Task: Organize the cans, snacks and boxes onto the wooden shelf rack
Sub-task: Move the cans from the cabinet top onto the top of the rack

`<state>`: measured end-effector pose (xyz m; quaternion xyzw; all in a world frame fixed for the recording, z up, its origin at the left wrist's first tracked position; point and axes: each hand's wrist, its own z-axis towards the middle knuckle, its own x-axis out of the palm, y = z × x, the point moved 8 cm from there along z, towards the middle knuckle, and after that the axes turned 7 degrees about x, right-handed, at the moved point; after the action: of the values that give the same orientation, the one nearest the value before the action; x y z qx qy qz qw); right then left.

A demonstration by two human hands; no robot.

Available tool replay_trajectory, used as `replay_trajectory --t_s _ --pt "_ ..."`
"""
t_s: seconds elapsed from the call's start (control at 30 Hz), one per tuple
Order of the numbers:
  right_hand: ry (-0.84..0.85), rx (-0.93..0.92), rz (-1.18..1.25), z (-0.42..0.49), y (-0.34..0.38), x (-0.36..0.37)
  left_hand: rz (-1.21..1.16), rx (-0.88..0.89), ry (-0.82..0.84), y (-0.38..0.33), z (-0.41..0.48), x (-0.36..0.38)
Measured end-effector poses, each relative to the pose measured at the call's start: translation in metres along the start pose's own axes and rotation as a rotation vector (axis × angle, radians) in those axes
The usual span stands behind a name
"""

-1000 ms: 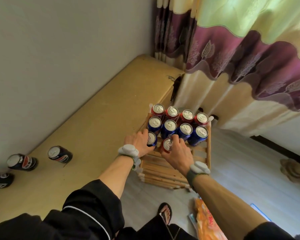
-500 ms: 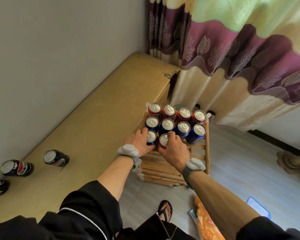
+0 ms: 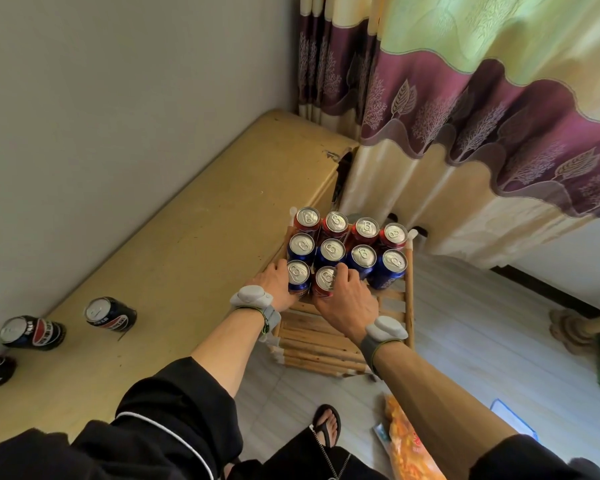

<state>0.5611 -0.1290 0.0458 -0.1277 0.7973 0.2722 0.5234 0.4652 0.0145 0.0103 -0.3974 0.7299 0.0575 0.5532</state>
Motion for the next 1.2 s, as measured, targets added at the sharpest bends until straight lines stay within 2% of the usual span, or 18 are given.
replay_trajectory --t_s 0.17,0.33,0.43,0.5,0.53,0.67,0.77,0.87,1.03,1.2 --pt "-0.218 -0.241 -0.179 -0.015 0.012 -0.025 0.040 -0.030 0.042 0.010 -0.011 -0.008" --pt "-0.293 -0.513 -0.233 -0.025 0.069 -0.037 0.110 -0.128 -0.020 0.046 -0.047 -0.039" --pt "-0.261 -0.615 -0.213 -0.033 0.116 -0.026 0.120 -0.190 -0.101 0.081 -0.082 -0.057" --pt "-0.196 -0.750 -0.226 -0.055 0.165 -0.001 0.093 -0.291 -0.147 0.123 -0.130 -0.063" --pt "-0.173 -0.747 -0.236 -0.055 0.170 0.003 0.087 -0.296 -0.155 0.127 -0.136 -0.064" --pt "-0.025 -0.913 -0.266 -0.109 0.253 0.054 0.022 -0.526 -0.185 0.220 -0.225 -0.060" --pt "0.021 -0.985 -0.280 -0.140 0.294 0.085 -0.019 -0.643 -0.177 0.278 -0.276 -0.058" --pt "0.059 -0.989 -0.328 -0.165 0.345 0.123 -0.062 -0.733 -0.187 0.346 -0.324 -0.057" --pt "0.131 -0.877 -0.421 -0.173 0.401 0.174 -0.166 -0.723 -0.261 0.432 -0.345 -0.060" --pt "0.102 -0.841 -0.386 -0.170 0.438 0.185 -0.094 -0.633 -0.266 0.458 -0.330 -0.086"
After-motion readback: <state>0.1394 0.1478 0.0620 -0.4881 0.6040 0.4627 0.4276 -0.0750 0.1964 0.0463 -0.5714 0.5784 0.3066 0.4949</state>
